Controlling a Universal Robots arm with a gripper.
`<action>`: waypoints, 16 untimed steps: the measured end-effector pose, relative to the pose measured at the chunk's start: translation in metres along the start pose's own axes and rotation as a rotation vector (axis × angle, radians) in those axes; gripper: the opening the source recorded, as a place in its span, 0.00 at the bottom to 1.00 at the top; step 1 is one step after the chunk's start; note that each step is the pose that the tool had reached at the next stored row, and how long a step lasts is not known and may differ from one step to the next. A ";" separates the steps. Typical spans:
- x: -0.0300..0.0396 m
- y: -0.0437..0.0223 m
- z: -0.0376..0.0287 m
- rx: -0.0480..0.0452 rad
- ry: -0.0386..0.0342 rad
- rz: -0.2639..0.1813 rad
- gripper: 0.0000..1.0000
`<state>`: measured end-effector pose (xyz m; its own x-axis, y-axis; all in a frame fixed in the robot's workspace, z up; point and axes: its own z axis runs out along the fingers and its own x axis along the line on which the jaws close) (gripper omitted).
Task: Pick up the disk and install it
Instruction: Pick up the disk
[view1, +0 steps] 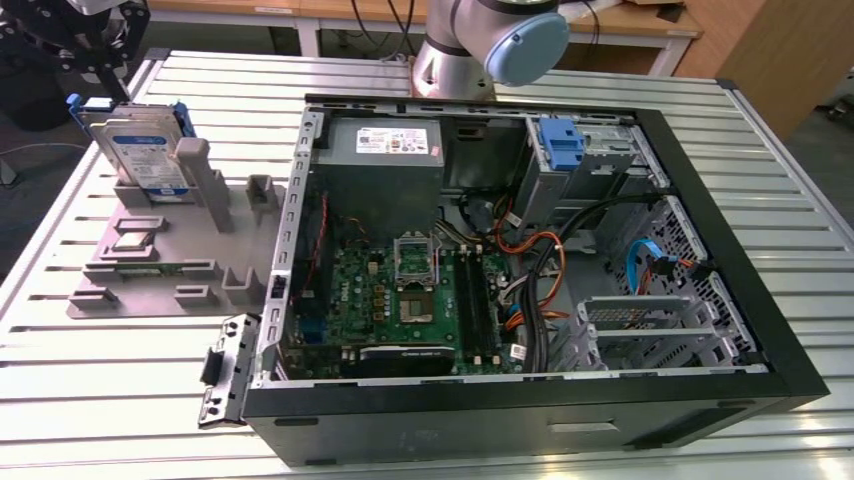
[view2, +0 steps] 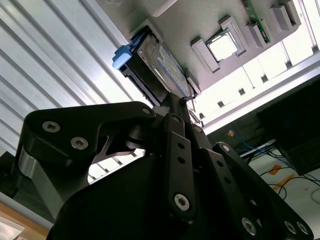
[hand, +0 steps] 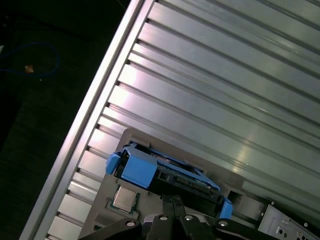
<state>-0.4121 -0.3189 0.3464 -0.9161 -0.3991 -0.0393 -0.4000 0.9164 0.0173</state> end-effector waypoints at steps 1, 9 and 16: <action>0.0000 0.0000 0.0000 0.0000 -0.0001 0.000 0.11; 0.0000 0.0000 0.0001 0.0000 0.0001 -0.001 0.11; 0.0001 0.0000 0.0007 -0.0019 0.0008 -0.048 0.11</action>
<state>-0.4121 -0.3189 0.3457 -0.8958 -0.4428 -0.0393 -0.4436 0.8960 0.0172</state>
